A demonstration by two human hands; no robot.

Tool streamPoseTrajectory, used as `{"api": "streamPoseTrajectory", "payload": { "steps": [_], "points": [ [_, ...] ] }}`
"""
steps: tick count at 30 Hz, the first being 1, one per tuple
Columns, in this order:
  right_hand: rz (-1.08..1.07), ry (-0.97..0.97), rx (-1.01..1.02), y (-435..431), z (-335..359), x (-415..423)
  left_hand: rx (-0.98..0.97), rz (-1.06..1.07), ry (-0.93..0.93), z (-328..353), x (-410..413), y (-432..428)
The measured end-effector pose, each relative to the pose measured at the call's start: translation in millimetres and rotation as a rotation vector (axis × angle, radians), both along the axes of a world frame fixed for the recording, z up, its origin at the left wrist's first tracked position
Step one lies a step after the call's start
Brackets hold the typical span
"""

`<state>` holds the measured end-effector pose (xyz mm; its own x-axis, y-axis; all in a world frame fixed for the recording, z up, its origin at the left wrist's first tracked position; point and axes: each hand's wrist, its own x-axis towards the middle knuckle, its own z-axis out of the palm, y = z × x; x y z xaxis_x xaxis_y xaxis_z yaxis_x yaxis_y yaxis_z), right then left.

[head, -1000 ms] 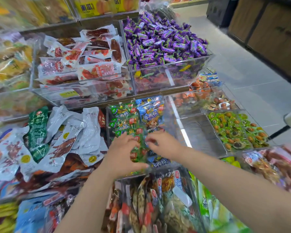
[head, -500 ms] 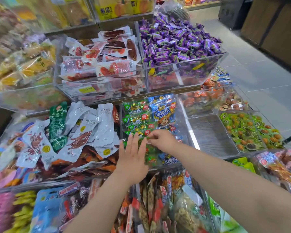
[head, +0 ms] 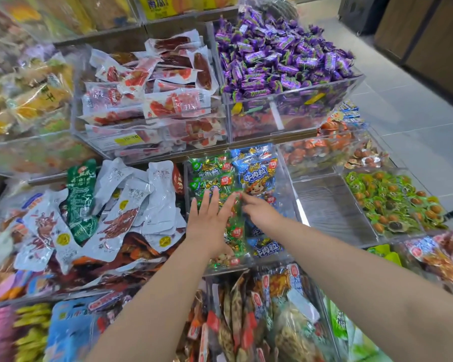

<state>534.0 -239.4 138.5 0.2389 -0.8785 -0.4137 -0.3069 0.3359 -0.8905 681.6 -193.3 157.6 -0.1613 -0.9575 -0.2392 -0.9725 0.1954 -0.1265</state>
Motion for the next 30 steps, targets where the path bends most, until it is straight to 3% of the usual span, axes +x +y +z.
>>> {"api": "streamPoseTrajectory", "payload": {
  "steps": [8,14,20,23,27,30],
  "points": [
    [0.211,0.137,-0.041,-10,10,12,-0.008,0.057,-0.037,-8,4,7],
    [-0.122,0.066,0.03,-6,4,-21,0.071,0.015,0.004,1,5,-1],
    [-0.257,-0.143,0.025,40,15,-55,0.095,0.015,0.078,20,-3,13],
    [-0.342,-0.162,0.007,69,18,-76,-0.001,0.035,0.234,36,-20,30],
    [-0.462,-0.132,0.048,115,4,-116,-0.343,-0.004,0.62,46,-71,66],
    [-0.571,-0.105,0.162,164,-24,-158,-0.178,-0.007,0.833,30,-127,102]
  ]
}}
